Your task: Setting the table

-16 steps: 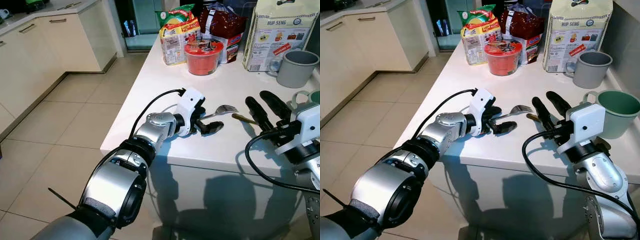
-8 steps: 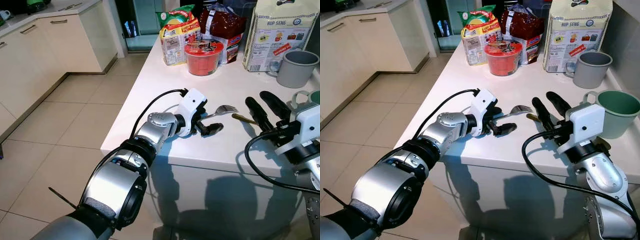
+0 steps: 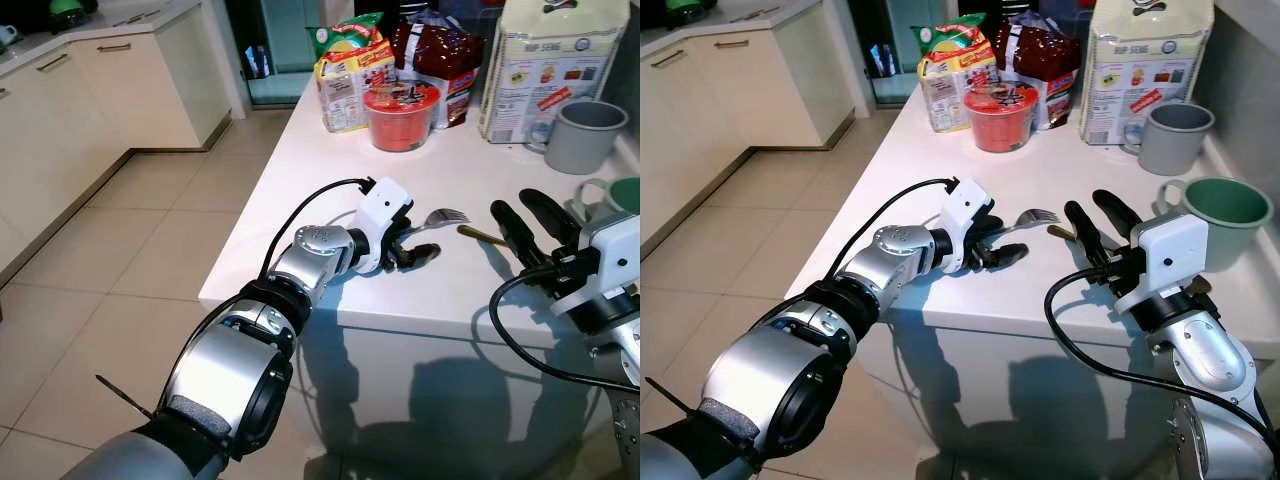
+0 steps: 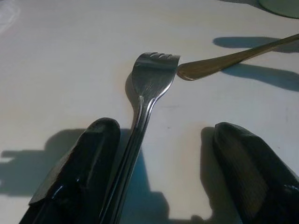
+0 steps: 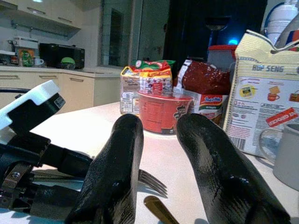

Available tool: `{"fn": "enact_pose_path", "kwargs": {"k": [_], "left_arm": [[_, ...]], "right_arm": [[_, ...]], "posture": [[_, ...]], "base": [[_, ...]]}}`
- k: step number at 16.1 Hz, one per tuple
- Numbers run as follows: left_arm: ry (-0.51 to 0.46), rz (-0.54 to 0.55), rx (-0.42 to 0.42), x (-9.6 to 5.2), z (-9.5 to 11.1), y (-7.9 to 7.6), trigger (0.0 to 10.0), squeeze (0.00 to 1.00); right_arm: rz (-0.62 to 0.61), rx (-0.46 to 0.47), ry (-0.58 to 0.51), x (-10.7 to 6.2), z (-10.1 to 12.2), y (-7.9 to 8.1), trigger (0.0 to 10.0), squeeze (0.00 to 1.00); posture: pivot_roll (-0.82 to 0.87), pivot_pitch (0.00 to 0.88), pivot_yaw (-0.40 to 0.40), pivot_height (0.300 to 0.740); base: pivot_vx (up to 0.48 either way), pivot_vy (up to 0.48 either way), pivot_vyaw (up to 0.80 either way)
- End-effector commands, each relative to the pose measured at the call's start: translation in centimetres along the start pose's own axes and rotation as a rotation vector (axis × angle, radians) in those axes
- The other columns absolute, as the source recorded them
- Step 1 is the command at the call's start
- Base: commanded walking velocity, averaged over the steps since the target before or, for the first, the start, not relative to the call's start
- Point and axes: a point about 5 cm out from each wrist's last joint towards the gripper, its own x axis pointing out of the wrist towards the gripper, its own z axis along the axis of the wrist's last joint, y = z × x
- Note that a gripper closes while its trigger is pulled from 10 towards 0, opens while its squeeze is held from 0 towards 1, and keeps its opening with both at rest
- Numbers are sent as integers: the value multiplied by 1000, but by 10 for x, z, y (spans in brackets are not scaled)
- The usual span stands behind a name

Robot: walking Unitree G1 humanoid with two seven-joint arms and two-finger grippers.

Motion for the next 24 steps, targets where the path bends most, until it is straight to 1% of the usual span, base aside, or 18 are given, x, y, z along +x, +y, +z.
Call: {"fn": "enact_pose_path", "kwargs": {"k": [1,5,14,18,20,24], "left_arm": [[153,-18,-17,-5,-34,-2,0,0],[165,-17,-22,-6,-36,-2,0,0],[130,26,-13,-9,-33,4,0,0],[128,31,-6,-9,-32,4,0,0],[109,46,1,-10,-28,7,0,0],[27,90,1,-14,-7,19,0,0]], "right_arm": [[18,-7,-29,2,7,4,10000,0],[17,-6,-28,1,7,4,10000,0],[15,-4,-21,1,6,4,10000,0],[14,-3,-21,1,6,4,10000,0],[12,-1,-19,1,5,4,10000,0],[8,1,-16,1,4,4,10000,0]], "posture": [[-202,0,159,740],[-203,0,159,740],[-200,0,158,740],[-200,0,160,740],[-201,0,160,740],[-197,0,158,740]], "base": [[0,0,0],[0,0,0],[0,0,0],[0,0,0],[0,0,0],[0,0,0]]}}
